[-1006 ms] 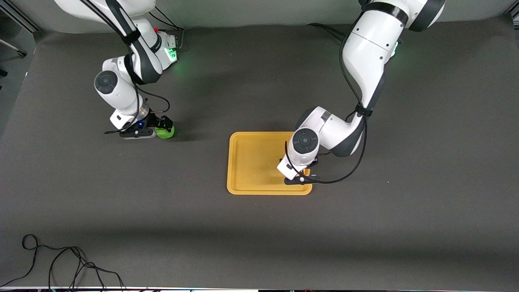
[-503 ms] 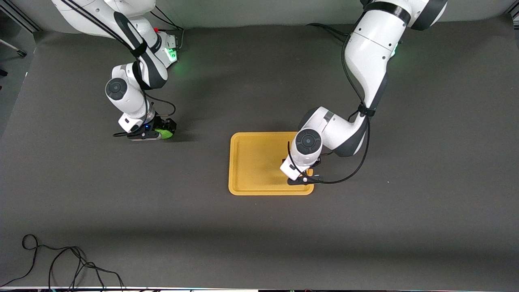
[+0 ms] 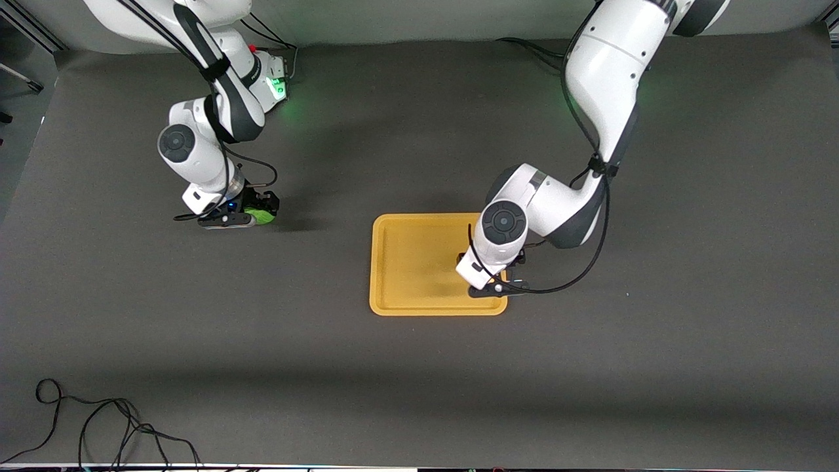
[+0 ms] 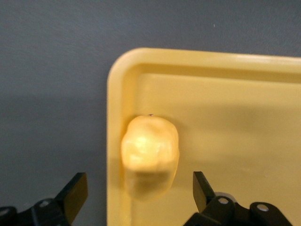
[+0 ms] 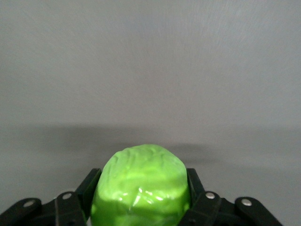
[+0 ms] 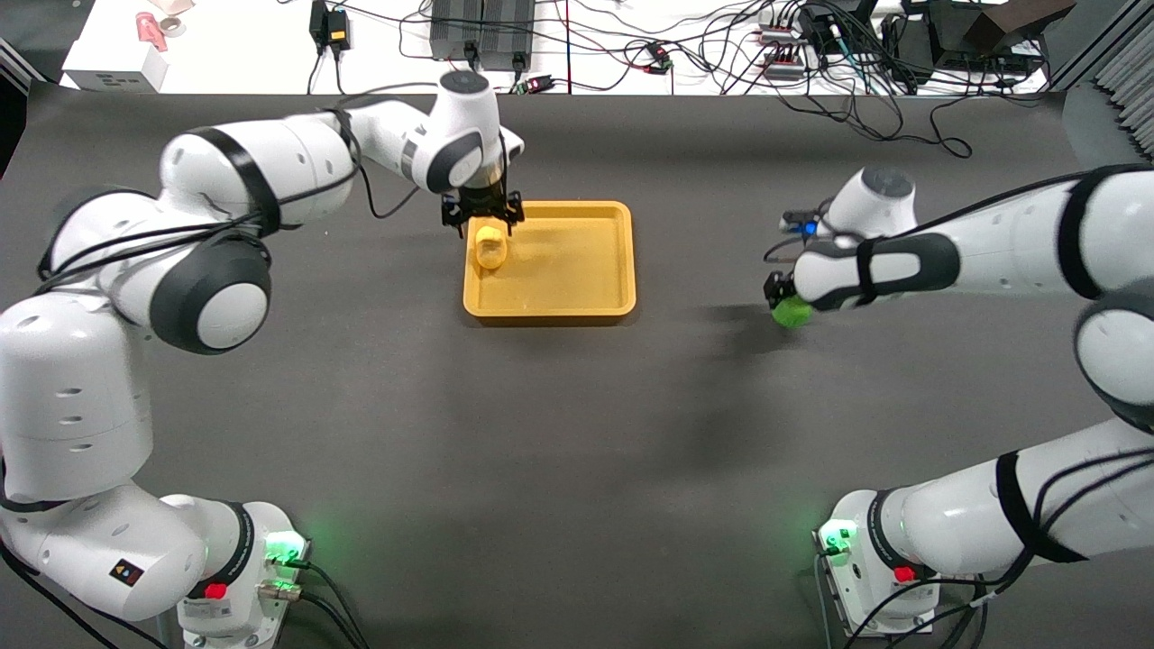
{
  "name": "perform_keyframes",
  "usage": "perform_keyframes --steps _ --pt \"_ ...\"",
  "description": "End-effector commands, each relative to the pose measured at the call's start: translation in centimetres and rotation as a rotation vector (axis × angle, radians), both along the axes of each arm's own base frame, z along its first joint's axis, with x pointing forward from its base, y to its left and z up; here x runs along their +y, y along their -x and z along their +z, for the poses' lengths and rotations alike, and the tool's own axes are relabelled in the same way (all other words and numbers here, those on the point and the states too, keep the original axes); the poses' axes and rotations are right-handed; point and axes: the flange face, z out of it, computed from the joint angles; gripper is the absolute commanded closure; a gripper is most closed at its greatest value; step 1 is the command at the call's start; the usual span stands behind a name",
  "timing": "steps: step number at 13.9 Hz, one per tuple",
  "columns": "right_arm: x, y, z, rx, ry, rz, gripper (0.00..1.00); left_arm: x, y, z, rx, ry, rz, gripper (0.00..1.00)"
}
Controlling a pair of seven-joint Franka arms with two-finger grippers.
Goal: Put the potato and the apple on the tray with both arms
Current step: 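Open the left gripper and withdraw while the right gripper grasps the apple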
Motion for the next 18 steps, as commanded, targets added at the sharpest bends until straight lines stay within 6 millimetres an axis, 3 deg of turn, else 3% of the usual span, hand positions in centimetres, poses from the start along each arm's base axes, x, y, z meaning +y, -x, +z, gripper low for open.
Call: perform_keyframes --steps 1,3,5,6,8,9,10,13,16,18 --pt "0.3 -1.3 9.1 -0.035 -0.022 -0.018 0.4 3.9 0.0 9.2 -0.003 -0.036 0.036 0.01" --pt "0.7 -3.2 15.7 -0.017 -0.026 -0.012 0.4 8.1 -0.6 15.1 0.015 -0.071 0.026 0.01" --pt "1.1 -5.6 22.5 0.014 -0.021 -0.004 0.4 13.9 -1.6 20.2 0.029 -0.073 -0.088 0.01" --pt "1.3 -6.7 24.6 0.025 -0.019 -0.003 0.4 16.0 -1.8 22.7 0.018 -0.065 -0.109 0.01" --pt "2.3 -8.4 26.7 0.011 -0.019 -0.013 0.4 17.3 -2.0 27.4 -0.011 -0.057 -0.162 0.02" --pt "3.0 -9.3 27.2 0.001 -0.022 -0.018 0.4 17.8 -2.1 28.8 -0.008 -0.058 -0.216 0.02" --pt "4.6 -10.4 27.3 -0.006 -0.024 -0.021 0.4 19.6 -2.6 29.2 -0.008 -0.064 -0.238 0.02" --pt "13.6 -13.4 26.6 -0.019 -0.025 -0.065 0.4 29.4 -5.2 28.8 0.001 -0.02 -0.351 0.02" --pt "23.5 -15.3 25.8 -0.018 -0.018 -0.122 0.4 33.8 -5.5 26.6 0.04 -0.01 -0.315 0.02" --pt "30.5 -14.8 24.5 -0.014 -0.012 -0.182 0.4 36.5 -5.8 25.5 0.023 0.007 -0.281 0.01"
